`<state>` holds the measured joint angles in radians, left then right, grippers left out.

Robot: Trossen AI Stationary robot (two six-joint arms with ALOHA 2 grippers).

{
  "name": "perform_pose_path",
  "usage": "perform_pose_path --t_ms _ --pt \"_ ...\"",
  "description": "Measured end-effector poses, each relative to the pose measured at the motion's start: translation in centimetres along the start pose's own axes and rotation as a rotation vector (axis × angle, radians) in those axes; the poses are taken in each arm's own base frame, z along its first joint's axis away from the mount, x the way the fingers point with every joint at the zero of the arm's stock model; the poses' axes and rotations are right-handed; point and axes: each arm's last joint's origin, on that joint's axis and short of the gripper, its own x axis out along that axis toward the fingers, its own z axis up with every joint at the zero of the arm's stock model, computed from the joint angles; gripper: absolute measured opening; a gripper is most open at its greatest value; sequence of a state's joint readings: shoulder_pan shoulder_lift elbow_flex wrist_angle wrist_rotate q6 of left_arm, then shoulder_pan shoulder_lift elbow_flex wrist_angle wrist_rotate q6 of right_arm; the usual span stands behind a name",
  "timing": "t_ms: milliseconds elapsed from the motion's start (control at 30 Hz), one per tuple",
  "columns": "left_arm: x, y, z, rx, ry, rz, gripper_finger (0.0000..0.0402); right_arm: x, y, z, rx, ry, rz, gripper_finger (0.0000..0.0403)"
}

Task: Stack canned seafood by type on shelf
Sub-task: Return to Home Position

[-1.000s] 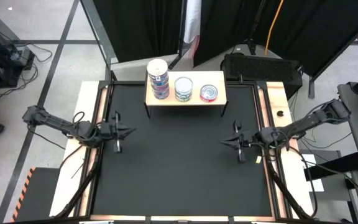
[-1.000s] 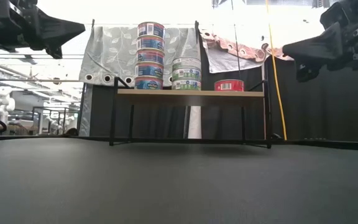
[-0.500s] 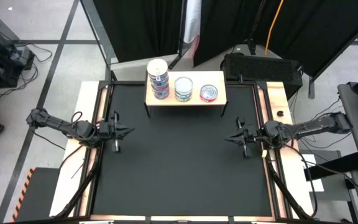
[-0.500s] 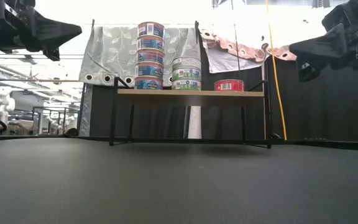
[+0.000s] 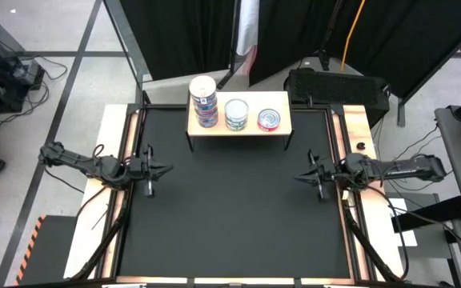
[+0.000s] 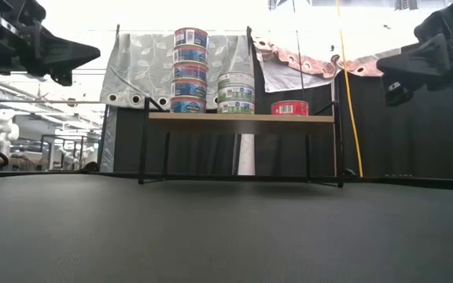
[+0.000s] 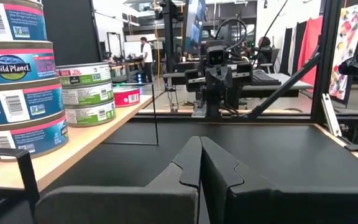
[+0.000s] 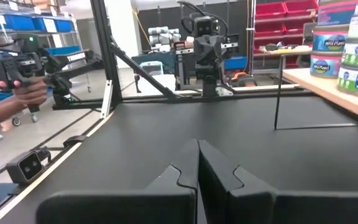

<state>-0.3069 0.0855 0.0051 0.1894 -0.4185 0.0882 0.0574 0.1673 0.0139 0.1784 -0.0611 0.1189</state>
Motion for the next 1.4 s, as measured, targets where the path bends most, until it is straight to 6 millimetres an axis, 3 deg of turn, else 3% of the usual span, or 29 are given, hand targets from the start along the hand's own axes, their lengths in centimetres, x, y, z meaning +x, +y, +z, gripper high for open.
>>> perform_pose_path --t_ms 433,867,1400 --pt "-0.5 0.3 -0.3 0.027 0.018 0.043 0.0005 -1.1 -0.1 0.0 -0.050 -0.018 -0.026 0.0000" --pt "-0.5 0.0 -0.3 0.041 0.010 -0.056 0.0005 -1.1 -0.5 0.0 -0.045 -0.019 -0.067 0.0000" --pt "-0.2 1.1 -0.5 0.079 0.037 0.052 0.0005 -1.1 -0.5 0.0 -0.026 -0.019 -0.068 0.0000"
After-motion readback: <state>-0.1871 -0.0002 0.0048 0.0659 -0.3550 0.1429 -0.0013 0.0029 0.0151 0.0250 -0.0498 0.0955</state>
